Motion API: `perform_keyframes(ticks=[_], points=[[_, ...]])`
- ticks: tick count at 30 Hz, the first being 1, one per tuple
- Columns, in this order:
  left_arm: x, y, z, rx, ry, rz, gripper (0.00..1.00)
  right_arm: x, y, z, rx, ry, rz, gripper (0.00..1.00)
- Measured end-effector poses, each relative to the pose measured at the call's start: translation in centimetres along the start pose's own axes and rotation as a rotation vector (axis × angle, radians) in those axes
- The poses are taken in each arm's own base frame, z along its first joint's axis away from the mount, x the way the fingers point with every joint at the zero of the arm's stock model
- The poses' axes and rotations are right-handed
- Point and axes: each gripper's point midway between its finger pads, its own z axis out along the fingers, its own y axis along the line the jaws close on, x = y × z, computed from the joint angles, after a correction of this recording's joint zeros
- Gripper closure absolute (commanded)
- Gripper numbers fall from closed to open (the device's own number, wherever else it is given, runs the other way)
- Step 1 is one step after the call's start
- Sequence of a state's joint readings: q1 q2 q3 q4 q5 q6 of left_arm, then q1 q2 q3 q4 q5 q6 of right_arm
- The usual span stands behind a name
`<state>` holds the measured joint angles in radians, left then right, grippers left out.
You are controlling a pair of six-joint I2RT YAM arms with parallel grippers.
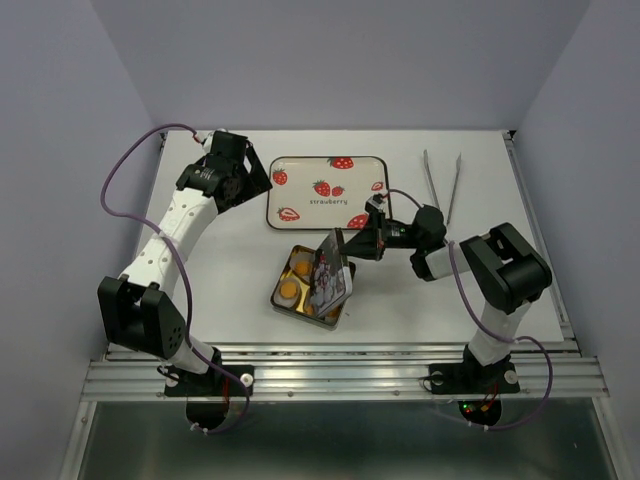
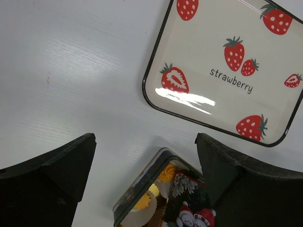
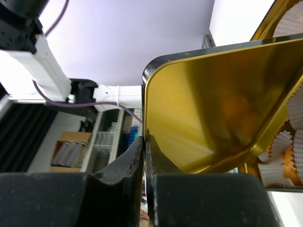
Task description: Pack the cookies
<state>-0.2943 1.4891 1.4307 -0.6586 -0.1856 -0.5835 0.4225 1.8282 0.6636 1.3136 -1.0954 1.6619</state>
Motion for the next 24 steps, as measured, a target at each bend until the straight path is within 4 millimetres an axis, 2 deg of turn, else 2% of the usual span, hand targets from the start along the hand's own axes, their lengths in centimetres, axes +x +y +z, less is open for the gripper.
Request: perform_keyframes(ticks=[7,13,18,24], points=[[0.0,-0.1,0.0,0.007,-0.001,-0.001,0.01,-0.3,0.8,-1.1,0.008,-0.010,-0.112,0.87],[0.0,-0.2,0.0,0.012,0.002,0.001,0.01,-1.3,2.0,-0.9,-0.015,-0.013,-0.162,0.72],[0.0,-0.3,0.0,0.016,0.001,0.006,0.01,-1.0,1.7,-1.2,-0.012,-0.012,-0.157,0.65],[-0.2,-0.6,0.0,0.029,-0.003,0.006,0.01,-0.9,0.1,-3.1,0.049,-0.044,-0.135,0.54]])
